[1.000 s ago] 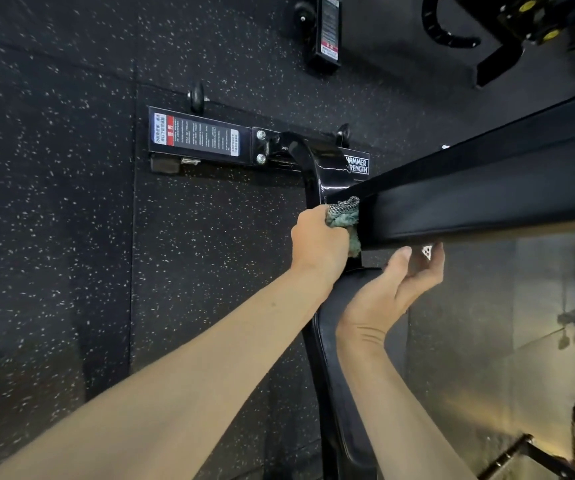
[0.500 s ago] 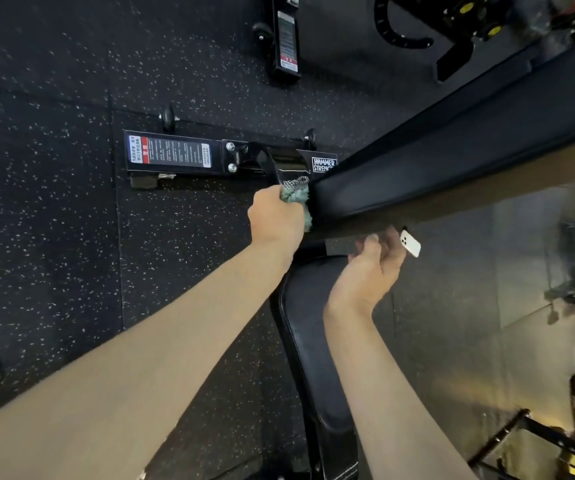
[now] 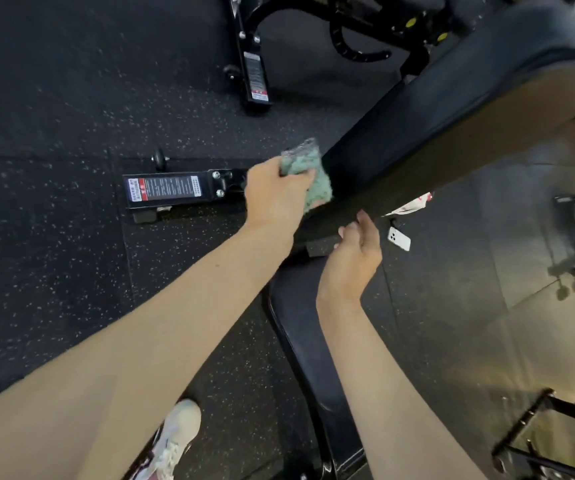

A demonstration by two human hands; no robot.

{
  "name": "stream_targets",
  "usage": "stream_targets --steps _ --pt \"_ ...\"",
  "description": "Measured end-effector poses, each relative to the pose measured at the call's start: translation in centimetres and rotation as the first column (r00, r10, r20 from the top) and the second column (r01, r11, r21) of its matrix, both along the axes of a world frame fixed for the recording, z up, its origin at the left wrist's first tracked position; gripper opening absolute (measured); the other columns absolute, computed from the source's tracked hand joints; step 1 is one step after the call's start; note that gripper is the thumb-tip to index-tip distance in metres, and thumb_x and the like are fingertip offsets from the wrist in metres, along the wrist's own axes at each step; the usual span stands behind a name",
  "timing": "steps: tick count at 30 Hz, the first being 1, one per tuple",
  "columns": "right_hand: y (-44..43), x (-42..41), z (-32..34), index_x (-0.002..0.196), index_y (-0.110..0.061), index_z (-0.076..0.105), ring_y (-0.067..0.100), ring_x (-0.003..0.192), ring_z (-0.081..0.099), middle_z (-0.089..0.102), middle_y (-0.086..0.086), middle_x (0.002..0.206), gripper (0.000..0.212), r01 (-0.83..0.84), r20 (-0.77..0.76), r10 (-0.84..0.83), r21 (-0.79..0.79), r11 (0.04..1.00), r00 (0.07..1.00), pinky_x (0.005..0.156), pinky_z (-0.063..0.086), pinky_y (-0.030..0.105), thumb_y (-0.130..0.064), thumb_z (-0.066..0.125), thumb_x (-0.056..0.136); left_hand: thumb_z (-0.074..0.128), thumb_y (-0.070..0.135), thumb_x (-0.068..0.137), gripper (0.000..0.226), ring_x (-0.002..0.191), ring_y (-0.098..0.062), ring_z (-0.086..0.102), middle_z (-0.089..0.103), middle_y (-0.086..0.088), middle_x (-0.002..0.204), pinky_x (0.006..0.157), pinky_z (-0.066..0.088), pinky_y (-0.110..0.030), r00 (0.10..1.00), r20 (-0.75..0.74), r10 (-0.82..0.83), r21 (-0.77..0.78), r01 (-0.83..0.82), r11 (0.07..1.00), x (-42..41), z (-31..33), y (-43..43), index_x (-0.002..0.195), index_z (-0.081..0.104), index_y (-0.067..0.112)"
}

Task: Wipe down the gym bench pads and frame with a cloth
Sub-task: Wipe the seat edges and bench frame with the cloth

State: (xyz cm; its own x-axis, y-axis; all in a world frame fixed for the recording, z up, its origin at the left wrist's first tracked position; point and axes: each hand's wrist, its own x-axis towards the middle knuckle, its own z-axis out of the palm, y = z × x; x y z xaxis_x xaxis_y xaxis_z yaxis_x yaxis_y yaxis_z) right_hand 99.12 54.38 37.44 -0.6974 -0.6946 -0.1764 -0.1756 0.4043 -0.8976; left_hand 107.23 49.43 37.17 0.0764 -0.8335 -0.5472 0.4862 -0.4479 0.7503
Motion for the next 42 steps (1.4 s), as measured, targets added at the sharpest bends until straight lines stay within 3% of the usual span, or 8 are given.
stream_targets --steps 4,7,13,17,19,28,36,42 --pt "0.0 -0.6 1.4 0.134 -0.017 0.052 0.012 0.115 0.055 0.055 0.005 0.131 0.037 -0.035 0.007 0.035 -0.01 0.999 0.999 0.093 0.043 0.015 -0.008 0.043 0.099 0.059 0.005 0.088 0.023 0.09 -0.027 0.065 0.068 -0.012 0.1 0.081 0.056 -0.038 0.967 0.248 -0.059 0.317 -0.024 0.948 0.2 -3.7 -0.3 0.069 0.056 0.016" --pt "0.6 -1.0 1.8 0.14 -0.018 0.047 -0.013 0.095 0.051 0.053 -0.005 0.128 0.042 -0.114 0.006 0.114 0.034 0.993 0.993 0.071 0.035 -0.006 -0.008 0.044 0.099 0.056 0.007 0.089 0.009 0.091 -0.029 0.065 0.067 -0.013 0.101 0.074 0.056 -0.035 0.935 0.297 -0.196 0.314 0.098 0.944 -2.0 -3.5 -0.1 0.087 0.063 0.01" --pt "1.6 -2.7 4.7 0.146 -0.016 0.039 -0.031 0.088 0.037 0.045 -0.018 0.099 0.045 -0.22 0.073 0.215 0.069 0.973 0.974 0.056 0.036 -0.003 -0.007 0.04 0.101 0.056 0.007 0.09 0.006 0.083 -0.026 0.061 0.064 -0.01 0.094 0.063 0.051 -0.031 0.958 0.26 -0.123 0.25 0.056 0.967 -3.9 1.5 -1.2 0.09 0.062 0.006" --pt "1.9 -2.9 7.3 0.147 -0.019 0.036 -0.012 0.097 0.055 0.053 -0.002 0.124 0.047 -0.266 0.081 0.258 0.096 0.959 0.963 0.059 0.038 0.002 -0.009 0.04 0.102 0.059 0.001 0.086 0.018 0.087 -0.033 0.067 0.067 -0.017 0.1 0.073 0.059 -0.045 0.98 0.168 -0.103 0.21 0.066 0.975 -3.9 4.7 -2.0 0.103 0.065 0.003" --pt "1.9 -2.8 8.5 0.147 -0.023 0.036 -0.01 0.105 0.035 0.046 0.001 0.141 0.048 -0.282 0.062 0.277 0.095 0.955 0.959 0.071 0.029 -0.005 -0.011 0.04 0.101 0.06 0.0 0.086 0.024 0.089 -0.034 0.067 0.066 -0.018 0.103 0.071 0.06 -0.045 0.979 0.17 -0.109 0.184 0.077 0.98 -3.7 6.2 -2.4 0.109 0.064 0.002" --pt "0.5 -2.4 13.3 0.149 -0.026 0.03 0.007 0.131 0.039 0.035 -0.002 0.152 0.053 -0.353 0.03 0.352 0.036 0.935 0.936 0.095 0.03 0.018 -0.01 0.043 0.1 0.055 0.0 0.093 0.019 0.09 -0.017 0.067 0.068 -0.006 0.103 0.068 0.057 -0.025 0.989 0.004 -0.147 -0.157 0.146 0.977 0.0 14.5 -0.7 0.107 0.063 0.01" --pt "0.8 -2.9 13.6 0.149 -0.021 0.032 0.012 0.133 0.04 0.037 0.004 0.15 0.054 -0.372 0.04 0.369 0.077 0.925 0.928 0.098 0.035 0.02 -0.007 0.044 0.099 0.055 0.001 0.092 0.013 0.089 -0.025 0.065 0.063 -0.015 0.109 0.06 0.06 -0.03 0.953 0.264 -0.145 0.083 0.128 0.988 -1.9 12.8 -1.8 0.103 0.061 0.004" --pt "2.7 -4.9 12.5 0.148 -0.019 0.035 -0.008 0.071 0.047 0.038 0.011 0.15 0.051 -0.351 0.161 0.323 0.193 0.916 0.933 0.067 0.041 0.006 -0.006 0.042 0.1 0.057 0.001 0.09 0.006 0.084 -0.024 0.067 0.064 -0.014 0.1 0.055 0.057 -0.027 0.93 0.359 -0.081 -0.018 0.093 0.995 -3.9 14.9 -2.2 0.092 0.061 0.006"
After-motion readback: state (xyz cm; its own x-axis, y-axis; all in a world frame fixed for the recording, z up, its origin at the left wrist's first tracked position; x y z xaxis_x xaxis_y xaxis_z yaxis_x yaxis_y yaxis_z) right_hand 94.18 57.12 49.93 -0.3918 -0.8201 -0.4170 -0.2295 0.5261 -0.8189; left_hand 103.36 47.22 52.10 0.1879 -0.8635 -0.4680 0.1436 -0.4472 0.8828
